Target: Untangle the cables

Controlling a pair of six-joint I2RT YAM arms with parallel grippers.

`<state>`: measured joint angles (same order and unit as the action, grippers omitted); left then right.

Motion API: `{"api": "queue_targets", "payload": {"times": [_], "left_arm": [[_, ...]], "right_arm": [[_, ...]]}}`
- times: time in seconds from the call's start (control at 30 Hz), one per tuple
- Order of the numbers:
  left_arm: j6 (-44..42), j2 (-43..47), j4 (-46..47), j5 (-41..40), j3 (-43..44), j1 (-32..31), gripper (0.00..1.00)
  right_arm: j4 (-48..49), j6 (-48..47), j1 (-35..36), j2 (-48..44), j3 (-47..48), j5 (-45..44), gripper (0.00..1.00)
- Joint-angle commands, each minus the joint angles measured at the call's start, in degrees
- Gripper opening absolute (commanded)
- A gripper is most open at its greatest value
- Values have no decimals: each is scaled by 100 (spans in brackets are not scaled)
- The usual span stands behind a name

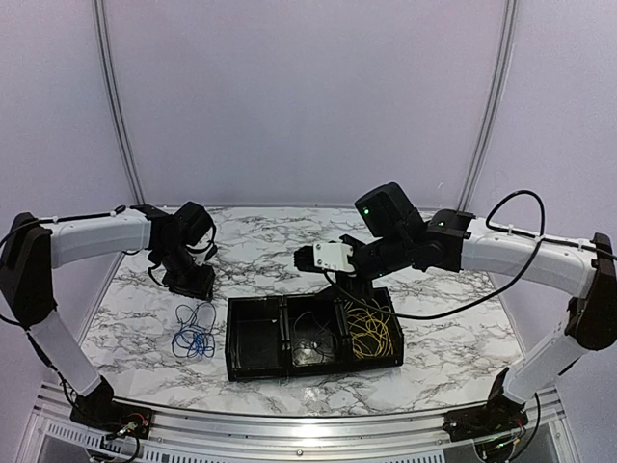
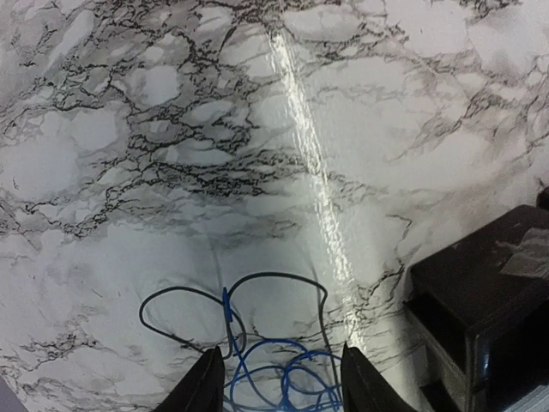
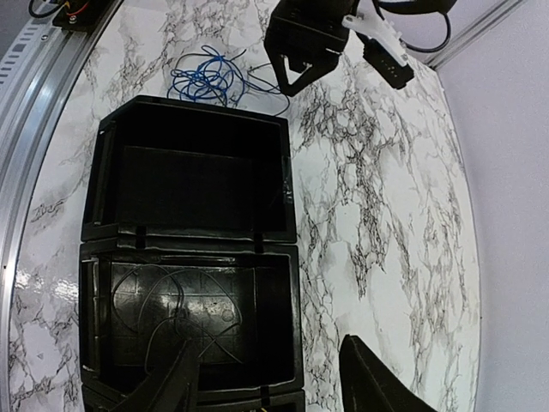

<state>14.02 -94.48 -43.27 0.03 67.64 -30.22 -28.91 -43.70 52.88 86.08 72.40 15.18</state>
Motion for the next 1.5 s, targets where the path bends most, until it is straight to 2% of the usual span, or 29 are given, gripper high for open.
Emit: {"api": "queue_targets", "payload": {"times": [0.0,0.23,0.43,0.53,0.63,0.67,0.8,0.9,1.1,1.23,1.47], "left_arm": [[-749,-115,-761,-200,-138,33,49],[-1236,-803,-474,-461,223,33,47],[-1651,-1268,80,-619,580,32,41],[-1743,-1453,289,-529,674,33,27],[-1694,-1446,410,-518,649,33,3],[-1637,-1347,454,-546,602,33,0],[-1515,-656,576,-652,228,33,0],[-1346,210,632,-787,-131,33,0],[-709,2094,1055,-563,-829,18,0],[-401,2909,1415,-310,-1128,-27,0],[-170,3569,1540,-221,-1261,-81,0]], "right_arm": [[-86,-134,45,-141,63,-68,57],[-73,-81,39,-77,15,27,57],[-28,-21,46,-77,-19,-15,58],[-7,31,47,-113,-88,9,58],[-5,59,41,-135,-133,33,58],[10,73,43,-136,-143,37,59],[75,164,45,-48,-33,58,59],[91,326,42,138,282,183,58],[469,1425,63,837,1538,352,54],[491,2009,246,1452,2404,635,54],[462,2387,762,2657,3591,902,66]]}}
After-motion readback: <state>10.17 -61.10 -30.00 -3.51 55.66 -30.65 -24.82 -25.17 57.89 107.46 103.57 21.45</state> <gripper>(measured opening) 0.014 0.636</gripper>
